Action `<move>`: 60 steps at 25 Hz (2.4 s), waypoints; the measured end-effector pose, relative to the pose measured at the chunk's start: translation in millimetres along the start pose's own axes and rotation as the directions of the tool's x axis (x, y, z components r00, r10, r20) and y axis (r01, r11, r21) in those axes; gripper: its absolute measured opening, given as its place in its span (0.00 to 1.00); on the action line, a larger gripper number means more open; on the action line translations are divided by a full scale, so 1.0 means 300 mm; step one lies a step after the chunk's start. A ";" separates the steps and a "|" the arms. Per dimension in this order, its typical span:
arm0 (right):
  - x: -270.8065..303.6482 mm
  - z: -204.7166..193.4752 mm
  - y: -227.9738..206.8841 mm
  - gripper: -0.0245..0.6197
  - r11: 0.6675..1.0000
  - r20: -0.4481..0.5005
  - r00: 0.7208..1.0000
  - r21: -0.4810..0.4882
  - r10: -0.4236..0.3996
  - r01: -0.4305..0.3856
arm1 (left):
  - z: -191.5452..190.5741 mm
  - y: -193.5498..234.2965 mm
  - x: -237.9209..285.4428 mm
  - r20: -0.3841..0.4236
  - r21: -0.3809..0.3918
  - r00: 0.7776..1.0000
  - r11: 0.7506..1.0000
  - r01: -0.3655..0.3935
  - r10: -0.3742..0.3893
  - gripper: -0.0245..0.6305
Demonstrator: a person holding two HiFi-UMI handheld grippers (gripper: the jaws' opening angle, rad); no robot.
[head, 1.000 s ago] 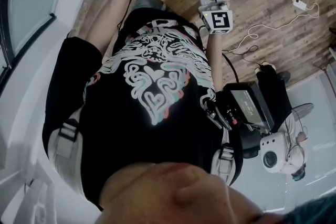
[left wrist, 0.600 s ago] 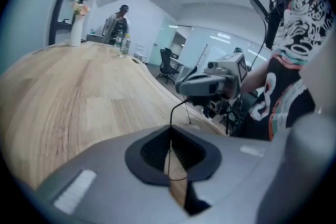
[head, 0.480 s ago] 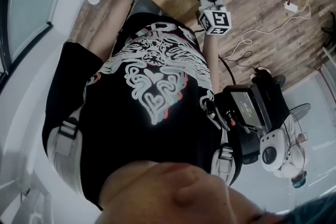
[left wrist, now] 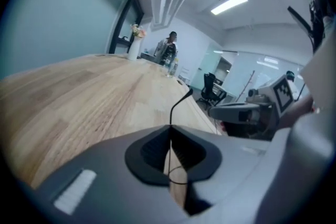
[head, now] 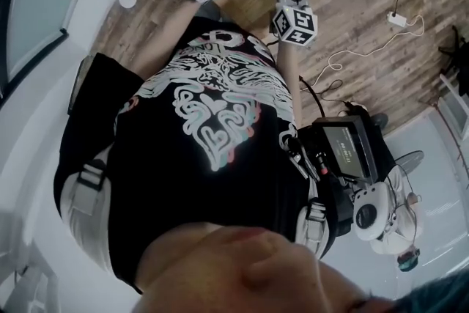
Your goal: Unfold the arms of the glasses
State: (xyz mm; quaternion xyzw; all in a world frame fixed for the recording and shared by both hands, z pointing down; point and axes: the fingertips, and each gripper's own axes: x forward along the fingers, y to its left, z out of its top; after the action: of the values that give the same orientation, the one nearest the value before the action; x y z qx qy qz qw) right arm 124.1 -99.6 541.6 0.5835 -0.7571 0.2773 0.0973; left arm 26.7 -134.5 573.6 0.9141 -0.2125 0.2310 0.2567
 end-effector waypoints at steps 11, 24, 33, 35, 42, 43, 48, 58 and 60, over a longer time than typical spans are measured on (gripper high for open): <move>0.037 -0.015 -0.027 0.05 0.999 -0.039 0.998 0.023 -0.042 0.043 | -0.014 0.054 -0.013 0.049 -0.198 0.997 0.979 -0.052 0.063 0.03; 0.033 -0.002 -0.031 0.05 0.998 -0.043 0.998 0.045 -0.046 0.048 | -0.004 0.036 -0.021 0.033 -0.209 0.998 0.977 -0.051 0.059 0.03; 0.036 0.000 -0.042 0.05 0.996 -0.051 0.996 0.041 -0.075 0.077 | -0.004 0.028 -0.009 0.001 -0.180 0.996 0.979 -0.091 0.093 0.03; 0.043 0.000 -0.039 0.05 0.996 -0.060 0.995 0.039 -0.082 0.084 | -0.003 0.031 -0.004 -0.008 -0.169 0.995 0.980 -0.101 0.101 0.03; 0.046 0.012 -0.034 0.04 0.994 -0.069 0.993 0.031 -0.098 0.101 | 0.005 0.030 -0.011 -0.021 -0.149 0.992 0.981 -0.126 0.124 0.03; 0.046 0.011 -0.034 0.04 0.994 -0.069 0.993 0.034 -0.100 0.103 | 0.004 0.029 -0.010 -0.023 -0.148 0.992 0.981 -0.127 0.125 0.03; 0.052 0.016 -0.038 0.04 0.993 -0.069 0.992 0.039 -0.106 0.109 | 0.009 0.032 -0.001 -0.026 -0.142 0.992 0.982 -0.128 0.125 0.03; 0.051 0.019 -0.059 0.04 0.992 -0.063 0.991 0.041 -0.115 0.118 | 0.015 0.025 0.019 -0.027 -0.132 0.992 0.983 -0.126 0.123 0.03; 0.048 0.018 -0.062 0.04 0.992 -0.062 0.991 0.043 -0.117 0.120 | 0.016 0.025 0.020 -0.027 -0.128 0.992 0.984 -0.125 0.123 0.03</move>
State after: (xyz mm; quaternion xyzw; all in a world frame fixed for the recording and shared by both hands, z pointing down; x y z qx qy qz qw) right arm 138.2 -117.4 549.6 0.6211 -0.7112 0.3058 0.1226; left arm 29.3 -144.5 576.0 0.8782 -0.2811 0.2409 0.3027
